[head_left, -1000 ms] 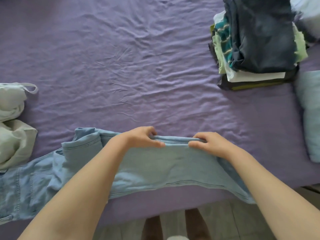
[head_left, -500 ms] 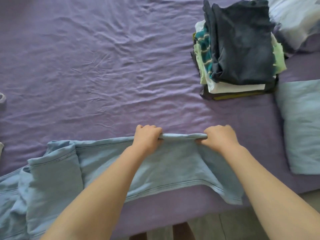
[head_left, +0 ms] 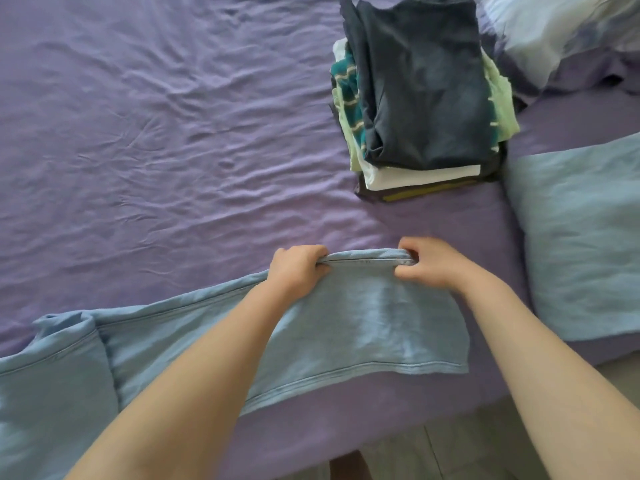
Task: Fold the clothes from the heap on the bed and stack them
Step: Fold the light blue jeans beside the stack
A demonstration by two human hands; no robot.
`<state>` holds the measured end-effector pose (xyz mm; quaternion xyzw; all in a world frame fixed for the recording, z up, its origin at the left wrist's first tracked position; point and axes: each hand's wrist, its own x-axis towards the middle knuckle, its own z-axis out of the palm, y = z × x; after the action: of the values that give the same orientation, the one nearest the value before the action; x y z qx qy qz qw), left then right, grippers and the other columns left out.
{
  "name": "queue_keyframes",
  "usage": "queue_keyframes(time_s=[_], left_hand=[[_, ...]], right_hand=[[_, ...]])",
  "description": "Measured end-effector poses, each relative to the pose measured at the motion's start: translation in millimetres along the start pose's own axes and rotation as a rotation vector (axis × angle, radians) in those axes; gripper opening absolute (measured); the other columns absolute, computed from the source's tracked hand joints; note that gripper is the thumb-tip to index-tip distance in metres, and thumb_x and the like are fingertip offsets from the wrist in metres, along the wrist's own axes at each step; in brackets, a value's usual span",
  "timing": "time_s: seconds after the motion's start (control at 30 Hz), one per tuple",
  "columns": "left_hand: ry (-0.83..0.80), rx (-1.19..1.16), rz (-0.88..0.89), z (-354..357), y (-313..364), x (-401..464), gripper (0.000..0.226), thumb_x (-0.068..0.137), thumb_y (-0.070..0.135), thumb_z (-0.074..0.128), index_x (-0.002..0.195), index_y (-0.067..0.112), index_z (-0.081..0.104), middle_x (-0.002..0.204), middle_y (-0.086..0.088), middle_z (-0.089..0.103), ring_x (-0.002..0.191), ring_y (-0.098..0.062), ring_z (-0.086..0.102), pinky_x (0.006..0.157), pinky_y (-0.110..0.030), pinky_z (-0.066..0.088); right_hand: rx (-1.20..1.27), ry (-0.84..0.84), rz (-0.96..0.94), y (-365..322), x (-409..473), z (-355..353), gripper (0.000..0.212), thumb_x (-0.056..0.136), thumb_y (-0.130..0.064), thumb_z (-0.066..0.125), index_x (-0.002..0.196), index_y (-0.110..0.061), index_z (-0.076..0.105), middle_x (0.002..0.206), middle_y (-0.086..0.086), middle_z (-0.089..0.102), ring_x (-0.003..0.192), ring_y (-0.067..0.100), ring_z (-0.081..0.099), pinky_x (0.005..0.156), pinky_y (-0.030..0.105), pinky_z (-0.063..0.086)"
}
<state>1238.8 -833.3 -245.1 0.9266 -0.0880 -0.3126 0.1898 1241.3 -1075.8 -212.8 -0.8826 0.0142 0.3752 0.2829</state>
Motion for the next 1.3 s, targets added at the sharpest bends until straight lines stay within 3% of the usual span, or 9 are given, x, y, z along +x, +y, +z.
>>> queue_keyframes(time_s=[0.23, 0.43, 0.57, 0.67, 0.77, 0.83, 0.93, 1.1, 1.3], left_hand=[[-0.024, -0.035, 0.077, 3, 43, 10, 0.029, 0.093, 0.036, 0.055, 0.076, 0.019, 0.039, 0.077, 0.004, 0.047, 0.09, -0.03, 0.053, 0.067, -0.032, 0.026], [-0.14, -0.15, 0.211, -1, 100, 28, 0.011, 0.089, 0.023, 0.06, 0.097, 0.015, 0.06, 0.102, -0.005, 0.064, 0.097, -0.026, 0.055, 0.073, -0.035, 0.043], [-0.256, -0.144, 0.249, 1, 128, 40, 0.012, 0.088, 0.027, 0.062, 0.082, 0.02, 0.055, 0.082, 0.004, 0.058, 0.082, -0.021, 0.051, 0.061, -0.029, 0.035], [-0.317, -0.216, 0.291, -6, 140, 50, 0.016, 0.088, 0.028, 0.065, 0.081, 0.018, 0.055, 0.075, 0.007, 0.052, 0.076, -0.014, 0.047, 0.053, -0.014, 0.032], [-0.423, -0.338, 0.302, -16, 140, 54, 0.01, 0.09, 0.018, 0.064, 0.099, 0.017, 0.06, 0.084, 0.011, 0.057, 0.083, -0.01, 0.052, 0.065, -0.007, 0.037], [-0.543, -0.517, 0.259, -20, 140, 54, 0.017, 0.09, 0.006, 0.061, 0.102, 0.017, 0.06, 0.092, 0.005, 0.062, 0.087, -0.01, 0.057, 0.08, -0.018, 0.046], [-0.678, -0.796, 0.189, -22, 145, 54, 0.033, 0.088, -0.011, 0.053, 0.109, 0.014, 0.06, 0.101, -0.005, 0.065, 0.087, -0.014, 0.062, 0.081, -0.027, 0.052], [-0.688, -0.969, 0.182, -22, 159, 59, 0.036, 0.086, -0.005, 0.061, 0.114, 0.016, 0.062, 0.101, -0.005, 0.07, 0.09, -0.016, 0.067, 0.08, -0.028, 0.056], [-0.458, -0.797, 0.125, -18, 179, 71, 0.01, 0.083, 0.01, 0.072, 0.089, 0.017, 0.068, 0.079, 0.002, 0.071, 0.073, -0.012, 0.067, 0.073, -0.03, 0.056]], right_hand=[[0.21, 0.128, 0.024, 16, -4, -1, 0.014, 0.071, -0.02, 0.066, 0.066, -0.02, 0.053, 0.065, -0.009, 0.054, 0.062, 0.01, 0.049, 0.054, 0.021, 0.038], [0.039, 0.089, 0.041, 40, -13, -10, 0.018, 0.068, -0.039, 0.072, 0.072, -0.028, 0.059, 0.069, -0.01, 0.061, 0.069, 0.007, 0.056, 0.059, 0.029, 0.043], [0.219, 0.108, 0.02, 60, -19, -20, 0.022, 0.068, -0.02, 0.073, 0.067, -0.026, 0.053, 0.064, -0.01, 0.054, 0.063, 0.01, 0.048, 0.049, 0.013, 0.035], [0.589, 0.168, 0.052, 74, -27, -24, 0.033, 0.069, -0.015, 0.08, 0.085, -0.03, 0.056, 0.081, -0.01, 0.064, 0.07, 0.006, 0.059, 0.06, 0.01, 0.045], [0.73, 0.11, 0.104, 86, -40, -17, 0.064, 0.067, -0.024, 0.085, 0.119, -0.038, 0.05, 0.112, -0.014, 0.061, 0.091, -0.008, 0.061, 0.07, 0.004, 0.045], [0.765, 0.063, 0.083, 89, -47, -7, 0.084, 0.066, -0.026, 0.086, 0.134, -0.037, 0.038, 0.121, -0.02, 0.054, 0.107, -0.009, 0.054, 0.081, 0.005, 0.044], [0.955, 0.008, 0.037, 90, -56, 5, 0.075, 0.064, -0.03, 0.084, 0.13, -0.029, 0.048, 0.122, -0.013, 0.062, 0.114, 0.001, 0.057, 0.095, 0.023, 0.047], [1.112, -0.049, 0.022, 97, -75, 15, 0.047, 0.068, -0.027, 0.079, 0.112, -0.024, 0.063, 0.11, -0.009, 0.07, 0.104, 0.008, 0.065, 0.077, 0.018, 0.052], [1.174, 0.109, 0.034, 120, -90, 23, 0.035, 0.066, -0.022, 0.083, 0.098, -0.016, 0.07, 0.103, -0.002, 0.073, 0.097, 0.012, 0.068, 0.074, 0.019, 0.053]])
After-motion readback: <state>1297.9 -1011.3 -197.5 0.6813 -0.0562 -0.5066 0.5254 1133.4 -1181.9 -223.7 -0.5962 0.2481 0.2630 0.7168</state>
